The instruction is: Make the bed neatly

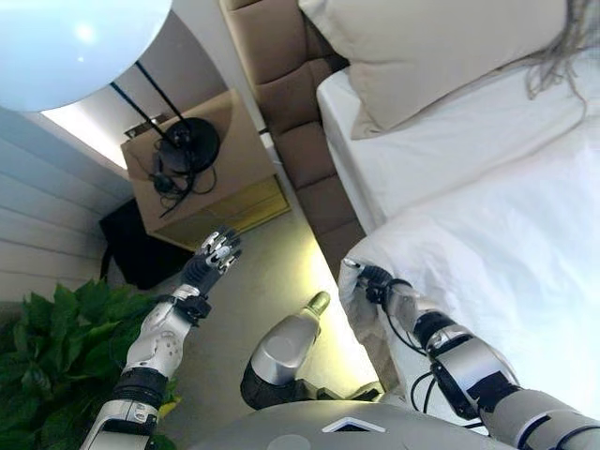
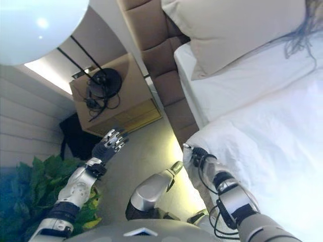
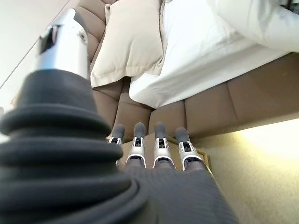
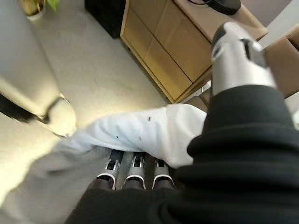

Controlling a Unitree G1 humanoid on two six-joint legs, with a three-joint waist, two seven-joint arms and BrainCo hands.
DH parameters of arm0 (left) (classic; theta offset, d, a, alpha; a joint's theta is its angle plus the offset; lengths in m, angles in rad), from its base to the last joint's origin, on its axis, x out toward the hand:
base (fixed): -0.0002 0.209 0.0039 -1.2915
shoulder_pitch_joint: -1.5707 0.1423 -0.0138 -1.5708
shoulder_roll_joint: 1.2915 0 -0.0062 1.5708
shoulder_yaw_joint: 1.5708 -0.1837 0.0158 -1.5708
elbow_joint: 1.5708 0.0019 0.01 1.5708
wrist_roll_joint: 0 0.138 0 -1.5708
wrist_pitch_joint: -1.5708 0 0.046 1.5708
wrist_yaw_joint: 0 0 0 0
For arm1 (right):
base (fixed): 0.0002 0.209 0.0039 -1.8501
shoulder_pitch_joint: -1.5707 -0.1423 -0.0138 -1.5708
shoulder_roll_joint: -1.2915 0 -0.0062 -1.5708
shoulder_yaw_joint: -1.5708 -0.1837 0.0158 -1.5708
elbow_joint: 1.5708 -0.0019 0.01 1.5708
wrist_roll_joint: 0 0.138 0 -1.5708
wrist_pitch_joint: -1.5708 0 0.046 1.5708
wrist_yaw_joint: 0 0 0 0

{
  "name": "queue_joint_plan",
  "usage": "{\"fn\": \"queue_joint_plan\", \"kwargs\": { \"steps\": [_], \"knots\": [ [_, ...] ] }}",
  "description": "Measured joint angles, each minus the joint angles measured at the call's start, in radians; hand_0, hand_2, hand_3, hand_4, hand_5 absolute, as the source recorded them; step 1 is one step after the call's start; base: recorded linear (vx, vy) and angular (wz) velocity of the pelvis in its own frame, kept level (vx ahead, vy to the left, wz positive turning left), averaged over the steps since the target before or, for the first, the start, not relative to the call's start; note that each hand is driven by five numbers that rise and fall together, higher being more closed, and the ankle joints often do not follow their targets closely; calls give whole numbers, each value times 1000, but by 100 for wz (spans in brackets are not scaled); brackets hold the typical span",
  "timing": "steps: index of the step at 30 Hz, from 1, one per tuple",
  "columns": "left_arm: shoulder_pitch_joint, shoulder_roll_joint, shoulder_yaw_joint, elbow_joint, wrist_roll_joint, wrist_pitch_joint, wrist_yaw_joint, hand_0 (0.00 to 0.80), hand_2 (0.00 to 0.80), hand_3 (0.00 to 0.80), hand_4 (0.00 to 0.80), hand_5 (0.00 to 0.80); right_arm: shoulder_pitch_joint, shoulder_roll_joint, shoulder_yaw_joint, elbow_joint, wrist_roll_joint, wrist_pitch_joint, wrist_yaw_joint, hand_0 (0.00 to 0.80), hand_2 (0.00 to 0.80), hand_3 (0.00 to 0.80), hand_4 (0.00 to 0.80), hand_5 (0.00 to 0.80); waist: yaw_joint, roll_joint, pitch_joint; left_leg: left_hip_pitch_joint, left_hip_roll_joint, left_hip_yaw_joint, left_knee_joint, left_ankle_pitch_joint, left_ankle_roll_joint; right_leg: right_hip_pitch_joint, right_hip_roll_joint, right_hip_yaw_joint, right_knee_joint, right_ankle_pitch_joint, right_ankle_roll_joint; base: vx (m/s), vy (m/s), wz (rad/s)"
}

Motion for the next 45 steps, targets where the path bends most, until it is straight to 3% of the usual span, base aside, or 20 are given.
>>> {"fn": "queue_joint_plan", "kwargs": {
  "steps": [8, 24, 31, 37, 39, 45],
  "knots": [
    [46, -16, 42, 20, 19, -33, 5, 0, 0, 0, 0, 0, 194, 16, -86, -24, 75, -67, 52, 0, 0, 0, 0, 0, -42, -49, -35, 30, 16, 37, -13, -9, 2, 17, 15, 37, -54, 29, -6, 5, -27, -16],
    [182, -61, 74, 23, 40, -46, 13, 0, 0, 0, 0, 0, 410, 7, -288, 9, 77, -121, 107, 0, 0, 0, 0, 0, -158, -39, -144, 93, 43, 82, -40, -21, -1, 52, 32, 81, -89, 43, -6, 2, 0, -9],
    [207, -63, 94, 19, 40, -45, 39, 0, 0, 0, 0, 0, 493, 9, -337, -122, 79, -142, 99, 0, 0, 0, 0, 0, -225, -50, -169, 124, 68, 113, -71, -21, -8, 54, 50, 114, -104, 49, -15, -12, -54, -15],
    [226, -61, 130, 12, 40, -45, 56, 0, 0, 0, 0, 0, 588, 6, -369, -347, 121, -169, 75, 0, 0, 0, 0, 0, -293, -74, -184, 164, 103, 147, -107, -18, -24, 65, 78, 148, -133, 58, -30, -32, -86, -22],
    [229, -58, 130, 9, 40, -45, 69, 0, 0, 0, 0, 0, 611, 4, -396, -394, 152, -186, 74, 0, 0, 0, 0, 0, -301, -81, -188, 181, 118, 172, -119, -20, -30, 62, 89, 173, -137, 61, -36, -33, -71, -33],
    [235, -43, 126, 3, 125, -93, 139, 0, 0, 0, 0, 0, 627, 4, -519, -450, 274, -245, 85, 0, 0, 0, 0, 0, -389, -99, -207, 240, 155, 249, -161, -20, -47, 63, 114, 235, -154, 71, -45, -16, -60, -37]
  ]
}}
